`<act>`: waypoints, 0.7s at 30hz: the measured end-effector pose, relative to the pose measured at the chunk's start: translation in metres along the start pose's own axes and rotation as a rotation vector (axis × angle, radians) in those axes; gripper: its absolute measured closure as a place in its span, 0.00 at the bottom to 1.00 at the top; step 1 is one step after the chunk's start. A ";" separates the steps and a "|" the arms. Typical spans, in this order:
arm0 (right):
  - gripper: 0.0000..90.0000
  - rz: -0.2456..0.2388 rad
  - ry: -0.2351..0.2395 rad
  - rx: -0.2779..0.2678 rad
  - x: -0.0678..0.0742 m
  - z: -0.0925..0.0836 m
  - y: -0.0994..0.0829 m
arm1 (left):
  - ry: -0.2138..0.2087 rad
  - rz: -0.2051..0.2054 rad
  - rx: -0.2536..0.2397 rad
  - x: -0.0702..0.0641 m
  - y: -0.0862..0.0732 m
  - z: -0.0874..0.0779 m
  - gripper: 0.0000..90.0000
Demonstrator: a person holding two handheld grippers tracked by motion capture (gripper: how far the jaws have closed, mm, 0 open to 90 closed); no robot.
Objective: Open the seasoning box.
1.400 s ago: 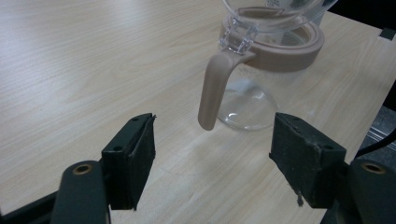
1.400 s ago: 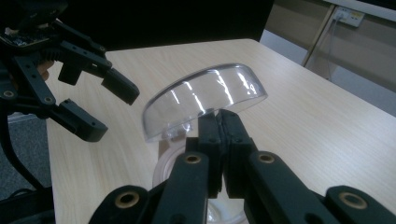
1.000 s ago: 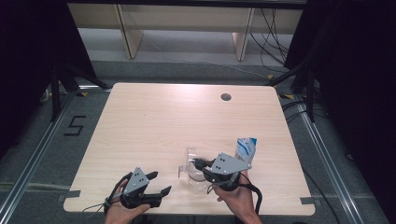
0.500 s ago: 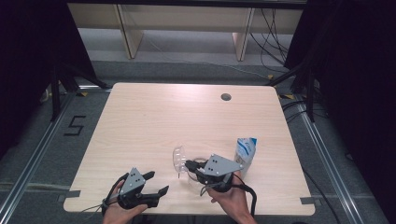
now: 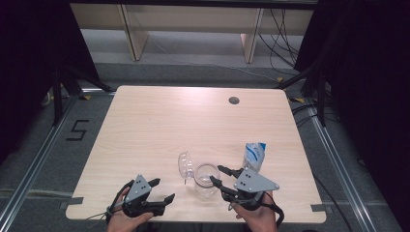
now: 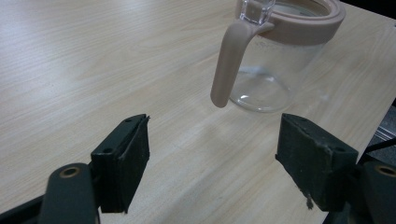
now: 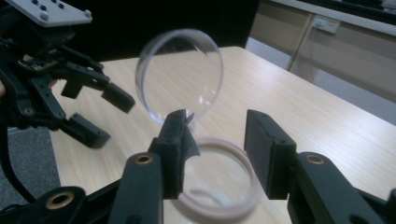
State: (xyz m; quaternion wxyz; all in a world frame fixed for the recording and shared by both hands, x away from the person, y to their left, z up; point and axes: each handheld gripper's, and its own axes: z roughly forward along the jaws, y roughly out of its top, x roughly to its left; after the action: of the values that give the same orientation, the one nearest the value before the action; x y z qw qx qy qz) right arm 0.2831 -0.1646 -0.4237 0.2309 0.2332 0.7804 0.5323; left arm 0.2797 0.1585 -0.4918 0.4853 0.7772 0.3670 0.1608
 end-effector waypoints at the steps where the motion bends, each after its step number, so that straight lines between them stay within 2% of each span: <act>1: 0.63 -0.005 -0.024 0.007 -0.001 -0.004 -0.002 | 0.002 0.000 0.003 0.000 0.000 0.000 0.28; 2: 0.63 0.010 -0.021 0.013 -0.001 -0.006 -0.004 | 0.003 -0.016 0.003 0.000 -0.001 0.000 0.28; 5: 0.62 0.024 -0.037 0.017 -0.001 -0.012 -0.009 | 0.002 0.000 0.003 0.000 0.000 0.000 0.28; 7: 0.61 0.007 -0.048 0.020 -0.004 -0.017 -0.015 | 0.005 -0.001 0.002 0.000 -0.001 0.001 0.28; 8: 0.61 0.029 -0.062 0.031 -0.003 -0.020 -0.018 | 0.011 -0.018 0.007 -0.001 -0.001 0.001 0.28; 10: 0.59 0.044 -0.062 0.030 -0.004 -0.024 -0.023 | 0.005 -0.020 0.003 -0.001 -0.001 0.001 0.28; 13: 0.59 0.068 -0.085 0.046 -0.006 -0.032 -0.030 | 0.008 -0.012 0.001 -0.001 -0.001 0.002 0.28; 14: 0.58 0.093 -0.085 0.057 -0.006 -0.036 -0.032 | 0.011 -0.002 0.007 0.000 -0.001 0.002 0.28; 15: 0.57 0.076 -0.096 0.050 -0.009 -0.038 -0.035 | 0.007 -0.015 0.010 -0.001 -0.002 0.002 0.28; 16: 0.57 0.108 -0.093 0.051 -0.009 -0.040 -0.037 | 0.006 0.006 0.015 0.000 -0.001 0.002 0.28; 17: 0.57 0.097 -0.105 0.049 -0.010 -0.042 -0.039 | 0.008 -0.016 0.014 -0.001 -0.002 0.002 0.28; 18: 0.57 0.084 -0.115 0.036 -0.013 -0.044 -0.041 | 0.013 -0.016 0.018 -0.001 -0.002 0.002 0.28; 20: 0.57 0.114 -0.118 0.062 -0.014 -0.049 -0.044 | 0.011 -0.019 0.017 -0.001 -0.002 0.003 0.28; 21: 0.56 0.114 -0.136 0.062 -0.016 -0.051 -0.047 | 0.011 -0.019 0.018 -0.001 -0.002 0.003 0.28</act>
State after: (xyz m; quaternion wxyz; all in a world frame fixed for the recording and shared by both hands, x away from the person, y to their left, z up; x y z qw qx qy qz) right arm 0.2586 -0.2263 -0.4489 0.2454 0.3197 0.7645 0.5031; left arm 0.2797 0.1563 -0.4949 0.4778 0.7770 0.3784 0.1575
